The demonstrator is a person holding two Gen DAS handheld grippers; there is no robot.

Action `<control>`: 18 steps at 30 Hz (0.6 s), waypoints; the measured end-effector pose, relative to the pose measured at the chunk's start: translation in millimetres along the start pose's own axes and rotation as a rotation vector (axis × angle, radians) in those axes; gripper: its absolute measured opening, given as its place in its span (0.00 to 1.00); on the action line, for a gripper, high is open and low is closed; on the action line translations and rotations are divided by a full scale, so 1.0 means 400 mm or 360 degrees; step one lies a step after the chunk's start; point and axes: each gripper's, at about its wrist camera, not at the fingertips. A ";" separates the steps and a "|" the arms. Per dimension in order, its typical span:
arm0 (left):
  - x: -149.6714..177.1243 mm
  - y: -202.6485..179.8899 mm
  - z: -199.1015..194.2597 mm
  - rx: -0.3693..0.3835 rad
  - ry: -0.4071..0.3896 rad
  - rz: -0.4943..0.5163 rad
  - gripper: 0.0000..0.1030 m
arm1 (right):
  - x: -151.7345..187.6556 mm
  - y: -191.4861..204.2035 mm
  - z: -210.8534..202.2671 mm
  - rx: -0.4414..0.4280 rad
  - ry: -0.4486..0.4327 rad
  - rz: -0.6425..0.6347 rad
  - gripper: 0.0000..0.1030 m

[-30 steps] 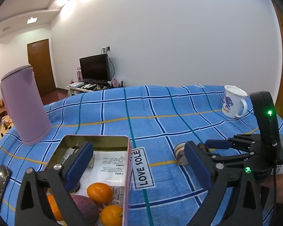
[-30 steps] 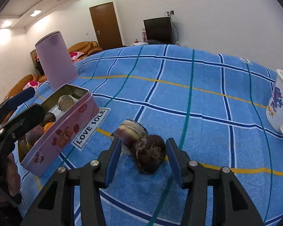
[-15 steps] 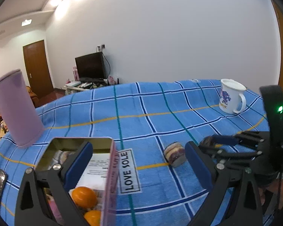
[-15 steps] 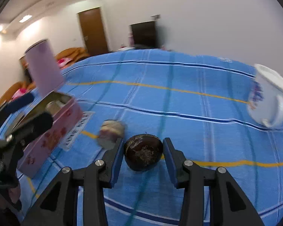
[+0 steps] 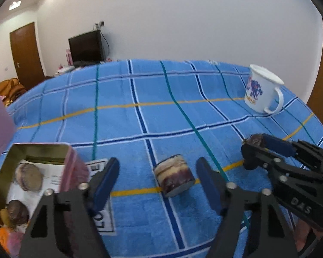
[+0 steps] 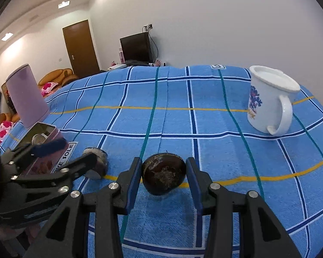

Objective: Organize fruits
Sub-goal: 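Move the left tool to the striped cylinder while the right tool reaches the dark brown fruit, then close the left tool on the cylinder while the right tool closes on the dark fruit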

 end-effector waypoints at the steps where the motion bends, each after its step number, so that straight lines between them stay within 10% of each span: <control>1: 0.003 -0.002 0.011 0.0012 0.0027 -0.0004 0.64 | 0.002 0.002 -0.002 0.0002 -0.0002 -0.0007 0.42; 7: 0.011 -0.022 0.031 0.0105 0.0092 0.0008 0.45 | 0.004 0.012 0.006 -0.0014 0.0022 -0.0039 0.42; 18: 0.013 -0.013 0.019 0.0124 0.0066 -0.0009 0.44 | 0.001 0.022 -0.009 -0.0029 -0.0030 -0.0070 0.42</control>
Point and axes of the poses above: each gripper's, at about its wrist camera, not at the fingertips, and z roughly the way its jaws point, y to its left, x to its underside, and after that the axes turned 15 degrees about -y, right-handed
